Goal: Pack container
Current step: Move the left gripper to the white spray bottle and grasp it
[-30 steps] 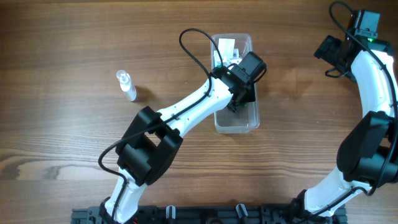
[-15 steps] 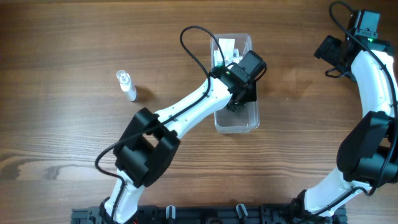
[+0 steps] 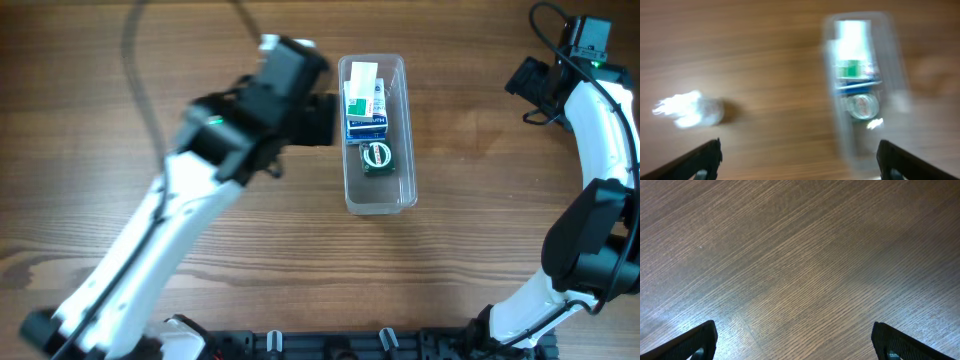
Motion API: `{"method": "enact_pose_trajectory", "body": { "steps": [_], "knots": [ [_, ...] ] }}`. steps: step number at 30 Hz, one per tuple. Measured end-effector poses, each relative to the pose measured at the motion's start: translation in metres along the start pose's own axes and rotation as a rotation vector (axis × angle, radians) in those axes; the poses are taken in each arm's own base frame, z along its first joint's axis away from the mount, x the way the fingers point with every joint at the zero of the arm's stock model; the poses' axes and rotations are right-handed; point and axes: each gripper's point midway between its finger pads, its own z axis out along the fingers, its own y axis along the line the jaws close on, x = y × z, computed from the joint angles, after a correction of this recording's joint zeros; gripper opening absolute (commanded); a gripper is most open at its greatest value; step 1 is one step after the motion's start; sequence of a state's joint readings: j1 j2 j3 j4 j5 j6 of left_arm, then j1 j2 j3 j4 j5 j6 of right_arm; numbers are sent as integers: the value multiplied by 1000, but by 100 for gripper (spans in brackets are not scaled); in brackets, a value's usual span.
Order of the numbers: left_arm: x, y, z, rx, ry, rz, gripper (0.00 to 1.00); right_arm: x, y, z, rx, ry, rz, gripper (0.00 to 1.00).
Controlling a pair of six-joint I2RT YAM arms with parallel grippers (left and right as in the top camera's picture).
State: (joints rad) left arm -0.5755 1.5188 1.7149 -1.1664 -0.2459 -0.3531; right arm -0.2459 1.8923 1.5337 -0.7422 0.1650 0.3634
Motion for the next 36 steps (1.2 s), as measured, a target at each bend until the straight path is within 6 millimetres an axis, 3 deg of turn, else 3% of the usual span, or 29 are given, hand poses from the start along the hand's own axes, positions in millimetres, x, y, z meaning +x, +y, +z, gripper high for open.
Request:
{"method": "enact_pose_trajectory", "body": {
  "steps": [4, 8, 10, 18, 19, 26, 32, 36],
  "knots": [
    [5, 77, -16, -176, 32, -83, 100, 0, 0, 0, 0, 0, 0, 100],
    [9, 130, -5, -278, 88, -179, 100, 0, 0, 0, 0, 0, 0, 100],
    [12, 149, 11, -275, 128, -190, 100, 0, 0, 0, 0, 0, 0, 100],
    [18, 151, 90, -156, 245, -86, 100, 0, 0, 0, 0, 0, 0, 100],
    [23, 150, 105, -152, 279, -80, 100, 0, 0, 0, 0, 0, 0, 100],
    [47, 156, 165, -157, 404, -68, 100, 0, 0, 0, 0, 0, 0, 100],
    [59, 180, 165, -185, 449, -139, 100, 0, 0, 0, 0, 0, 0, 100],
    [60, 183, 169, -157, 443, -172, 100, 0, 0, 0, 0, 0, 0, 100]
  ]
}}
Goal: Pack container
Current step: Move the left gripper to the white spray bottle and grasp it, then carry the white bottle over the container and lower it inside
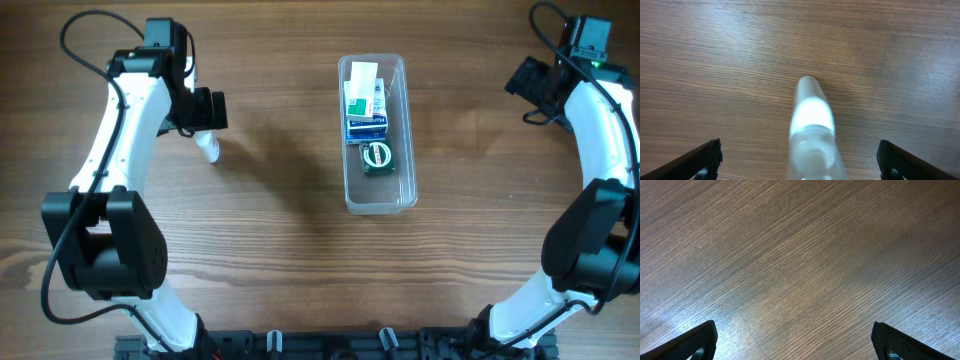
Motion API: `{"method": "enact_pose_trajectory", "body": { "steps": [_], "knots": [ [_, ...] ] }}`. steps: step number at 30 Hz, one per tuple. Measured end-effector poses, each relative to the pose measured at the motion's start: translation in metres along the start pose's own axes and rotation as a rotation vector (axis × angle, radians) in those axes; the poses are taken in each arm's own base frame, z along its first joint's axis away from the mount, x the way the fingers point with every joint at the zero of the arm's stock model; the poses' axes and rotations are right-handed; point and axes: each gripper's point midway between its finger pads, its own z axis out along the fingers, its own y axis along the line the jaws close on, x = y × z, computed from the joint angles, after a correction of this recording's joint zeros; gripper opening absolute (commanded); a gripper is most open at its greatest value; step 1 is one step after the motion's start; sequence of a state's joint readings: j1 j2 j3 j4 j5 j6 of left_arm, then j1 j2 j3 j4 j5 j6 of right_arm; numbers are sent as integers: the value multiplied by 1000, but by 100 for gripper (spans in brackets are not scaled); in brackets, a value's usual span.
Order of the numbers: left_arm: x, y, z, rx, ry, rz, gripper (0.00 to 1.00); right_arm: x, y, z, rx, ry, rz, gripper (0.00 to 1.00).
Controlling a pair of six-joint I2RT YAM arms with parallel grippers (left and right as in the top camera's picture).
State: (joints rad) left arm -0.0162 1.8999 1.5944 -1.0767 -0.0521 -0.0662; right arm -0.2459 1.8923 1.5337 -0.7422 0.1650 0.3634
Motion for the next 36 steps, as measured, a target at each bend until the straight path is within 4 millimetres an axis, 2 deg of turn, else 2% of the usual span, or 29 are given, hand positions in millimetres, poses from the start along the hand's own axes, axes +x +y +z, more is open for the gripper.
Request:
{"method": "enact_pose_trajectory", "body": {
  "steps": [10, 17, 23, 28, 35, 36],
  "knots": [
    [11, -8, 16, 45, 28, -1, 98, 0, 0, 0, 0, 0, 0, 100],
    [2, -10, 19, 54, -13, -2, 98, 0, 0, 0, 0, 0, 0, 100],
    [5, -10, 33, 48, 22, -1, 95, 0, 0, 0, 0, 0, 0, 100],
    [6, -10, 37, 47, 33, -4, 83, 0, 0, 0, 0, 0, 0, 100],
    [7, -10, 37, 47, 35, -13, 58, 0, 0, 0, 0, 0, 0, 100],
    [8, -10, 37, 46, 38, -12, 52, 0, 0, 0, 0, 0, 0, 100]
  ]
}}
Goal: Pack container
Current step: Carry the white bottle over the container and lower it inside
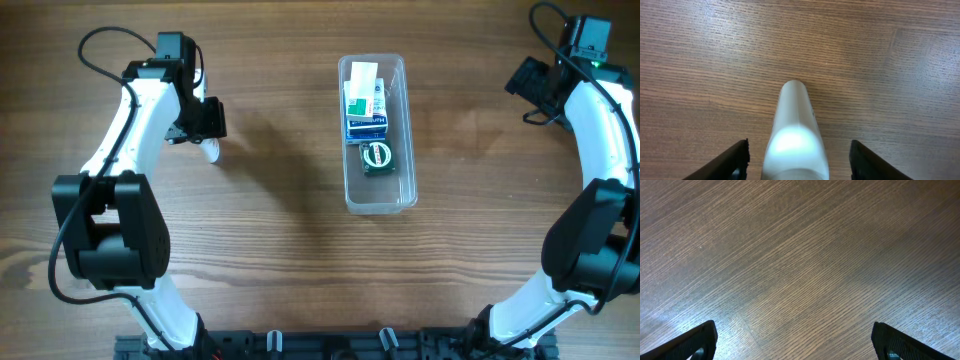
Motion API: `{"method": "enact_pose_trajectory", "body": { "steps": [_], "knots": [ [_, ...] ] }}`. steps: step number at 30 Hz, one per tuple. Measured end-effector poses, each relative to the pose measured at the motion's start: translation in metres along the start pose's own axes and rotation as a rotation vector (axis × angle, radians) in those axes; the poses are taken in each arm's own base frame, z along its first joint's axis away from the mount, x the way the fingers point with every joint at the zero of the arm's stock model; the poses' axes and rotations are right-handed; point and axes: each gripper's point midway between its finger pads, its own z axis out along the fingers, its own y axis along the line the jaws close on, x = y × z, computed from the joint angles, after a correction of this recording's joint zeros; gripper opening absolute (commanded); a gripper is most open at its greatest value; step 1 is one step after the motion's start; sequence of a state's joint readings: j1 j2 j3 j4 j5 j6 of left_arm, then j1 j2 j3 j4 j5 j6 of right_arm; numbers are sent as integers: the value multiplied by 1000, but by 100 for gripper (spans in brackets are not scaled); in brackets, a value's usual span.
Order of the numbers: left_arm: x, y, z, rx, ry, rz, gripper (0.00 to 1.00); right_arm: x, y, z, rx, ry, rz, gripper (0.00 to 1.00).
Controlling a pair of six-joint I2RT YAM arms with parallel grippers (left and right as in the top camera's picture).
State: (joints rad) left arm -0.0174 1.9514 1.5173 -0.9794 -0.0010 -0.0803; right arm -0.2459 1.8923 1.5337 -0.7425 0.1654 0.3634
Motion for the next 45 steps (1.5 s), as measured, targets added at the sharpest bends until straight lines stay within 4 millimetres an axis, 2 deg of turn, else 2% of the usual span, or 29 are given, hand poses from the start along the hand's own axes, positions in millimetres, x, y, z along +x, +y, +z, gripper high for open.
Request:
{"method": "enact_pose_trajectory", "body": {
  "steps": [4, 6, 9, 19, 23, 25, 27, 30, 32, 35, 38, 45],
  "knots": [
    [2, 0, 0, -1, 7, -4, 40, 0, 0, 0, 0, 0, 0, 100],
    [2, 0, 0, -1, 7, -5, 38, 0, 0, 0, 0, 0, 0, 100],
    [3, 0, 0, -2, 11, -5, 26, 0, 0, 0, 0, 0, 0, 100],
    [5, 1, 0, -3, 21, -7, 22, 0, 0, 0, 0, 0, 0, 100],
    [16, 2, -4, -9, 58, -7, 22, 0, 0, 0, 0, 0, 0, 99],
    [21, 1, -14, -7, 68, -8, 22, 0, 0, 0, 0, 0, 0, 100],
    [18, -6, -31, 12, 37, 0, 22, 0, 0, 0, 0, 0, 0, 100],
    [12, -33, -65, 70, -46, 47, 23, 0, 0, 0, 0, 0, 0, 100],
    [13, -64, -95, 132, -115, 103, 24, 0, 0, 0, 0, 0, 0, 100],
    [26, -107, -128, 205, -191, 190, 26, 0, 0, 0, 0, 0, 0, 100],
    [46, -154, -153, 280, -243, 284, 23, 0, 0, 0, 0, 0, 0, 100],
    [96, -238, -175, 411, -266, 440, 27, 0, 0, 0, 0, 0, 0, 100]
  ]
}}
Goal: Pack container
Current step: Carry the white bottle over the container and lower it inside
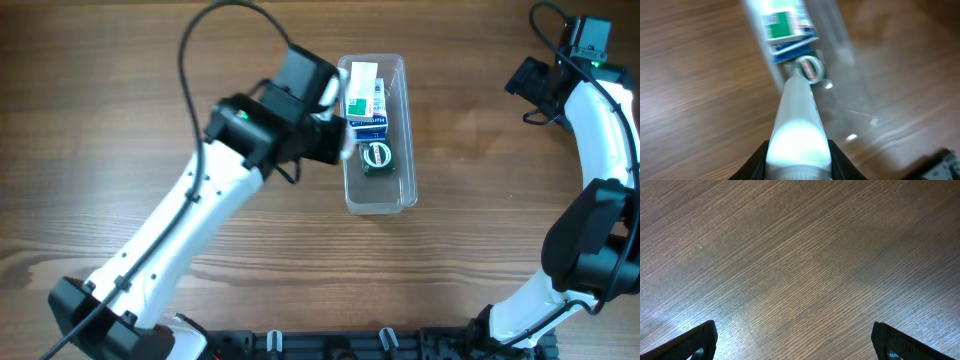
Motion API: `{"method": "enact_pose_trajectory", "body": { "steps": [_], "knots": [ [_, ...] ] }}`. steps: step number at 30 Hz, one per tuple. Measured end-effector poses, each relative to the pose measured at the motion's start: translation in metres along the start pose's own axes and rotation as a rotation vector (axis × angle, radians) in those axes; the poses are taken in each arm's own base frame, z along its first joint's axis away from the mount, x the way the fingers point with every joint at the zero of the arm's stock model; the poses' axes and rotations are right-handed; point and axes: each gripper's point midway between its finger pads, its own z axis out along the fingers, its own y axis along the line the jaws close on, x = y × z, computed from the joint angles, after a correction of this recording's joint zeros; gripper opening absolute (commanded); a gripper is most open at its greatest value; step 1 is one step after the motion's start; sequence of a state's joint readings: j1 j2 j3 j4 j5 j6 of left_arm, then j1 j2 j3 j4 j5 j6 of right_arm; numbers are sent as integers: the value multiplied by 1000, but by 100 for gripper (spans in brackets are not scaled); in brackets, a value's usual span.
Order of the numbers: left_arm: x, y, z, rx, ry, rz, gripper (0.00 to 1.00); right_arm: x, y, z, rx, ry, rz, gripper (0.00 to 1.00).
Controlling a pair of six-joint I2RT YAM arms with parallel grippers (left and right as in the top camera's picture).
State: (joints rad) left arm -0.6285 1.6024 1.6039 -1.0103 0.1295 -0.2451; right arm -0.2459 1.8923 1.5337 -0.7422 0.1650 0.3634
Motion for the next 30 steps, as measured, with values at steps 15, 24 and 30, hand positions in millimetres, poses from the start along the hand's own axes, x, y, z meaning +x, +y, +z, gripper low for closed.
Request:
{"method": "enact_pose_trajectory", "body": {
  "steps": [15, 24, 30],
  "knots": [
    [31, -41, 102, 14, 165, 95, 27, 0, 0, 0, 0, 0, 0, 100],
    [46, -32, 148, -14, 236, 83, 28, 0, 0, 0, 0, 0, 0, 100],
    [47, -36, 149, -10, 237, 81, 31, 0, 0, 0, 0, 0, 0, 100]
  ]
}}
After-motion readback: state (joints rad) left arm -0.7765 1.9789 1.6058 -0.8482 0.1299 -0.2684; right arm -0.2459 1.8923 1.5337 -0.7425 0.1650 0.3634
